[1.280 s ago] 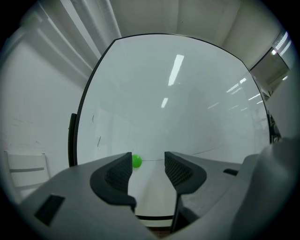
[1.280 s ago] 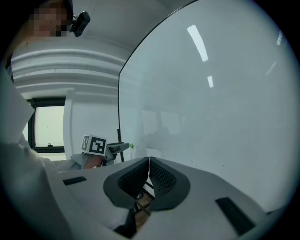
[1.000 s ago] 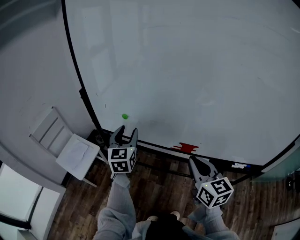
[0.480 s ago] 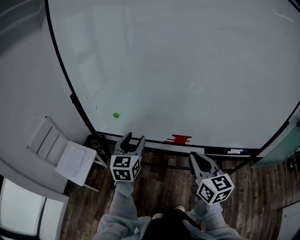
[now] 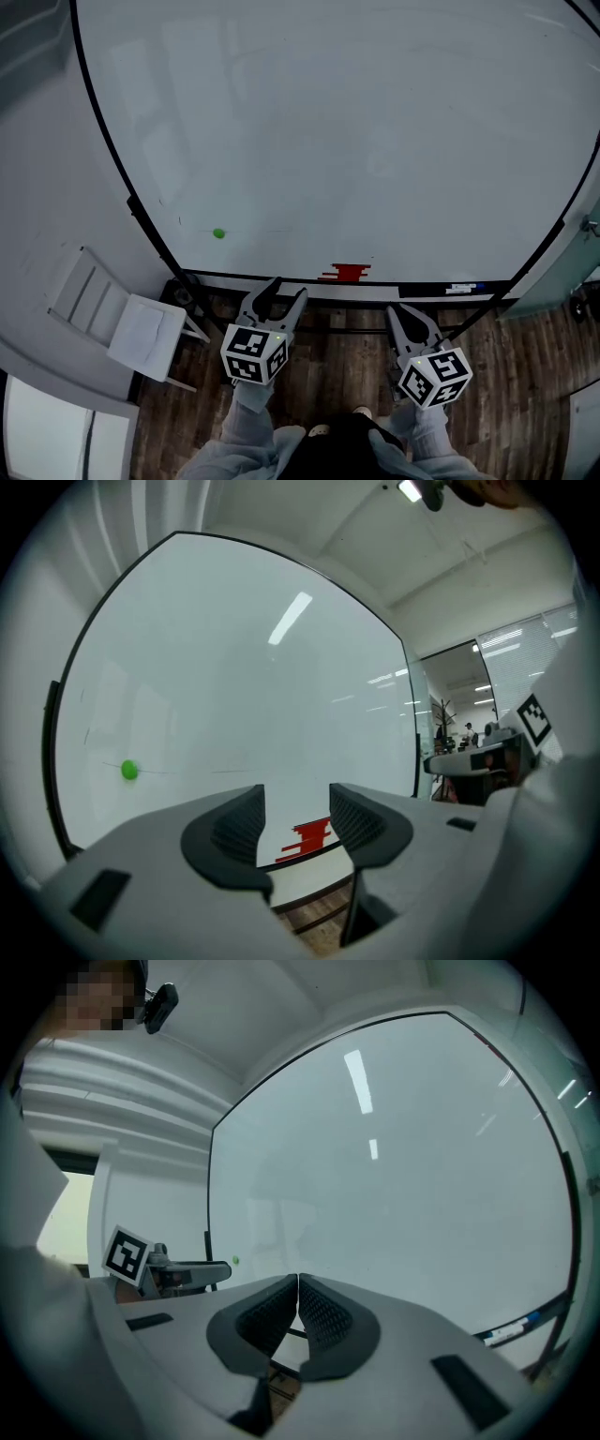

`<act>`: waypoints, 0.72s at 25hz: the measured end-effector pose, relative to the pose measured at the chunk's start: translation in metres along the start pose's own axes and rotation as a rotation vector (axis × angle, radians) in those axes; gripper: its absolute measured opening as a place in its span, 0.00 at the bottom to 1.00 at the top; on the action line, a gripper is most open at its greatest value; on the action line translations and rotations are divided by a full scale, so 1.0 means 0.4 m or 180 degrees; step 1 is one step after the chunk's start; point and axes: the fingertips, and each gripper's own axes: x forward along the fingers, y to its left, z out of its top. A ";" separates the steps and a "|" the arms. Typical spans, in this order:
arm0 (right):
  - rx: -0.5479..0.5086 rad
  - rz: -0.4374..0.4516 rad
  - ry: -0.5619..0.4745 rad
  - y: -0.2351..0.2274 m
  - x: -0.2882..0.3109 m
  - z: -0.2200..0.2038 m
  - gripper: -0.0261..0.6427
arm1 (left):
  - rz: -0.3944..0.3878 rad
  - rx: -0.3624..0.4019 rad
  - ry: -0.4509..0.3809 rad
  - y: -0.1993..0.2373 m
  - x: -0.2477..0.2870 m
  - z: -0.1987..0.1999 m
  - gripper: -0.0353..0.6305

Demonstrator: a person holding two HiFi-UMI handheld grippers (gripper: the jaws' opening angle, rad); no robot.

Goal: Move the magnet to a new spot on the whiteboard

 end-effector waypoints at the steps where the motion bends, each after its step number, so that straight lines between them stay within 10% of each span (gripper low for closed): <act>1: -0.0009 -0.0027 -0.0003 -0.005 -0.008 -0.002 0.08 | -0.0073 0.0003 -0.0003 -0.018 -0.004 0.001 0.37; 9: -0.0028 -0.0194 -0.0001 -0.050 -0.068 -0.021 0.08 | -0.0491 -0.0097 -0.0047 -0.133 -0.009 -0.012 0.35; 18: 0.0000 -0.0387 -0.0024 -0.076 -0.124 -0.039 0.08 | -0.0423 -0.0079 -0.0031 -0.168 -0.019 -0.046 0.12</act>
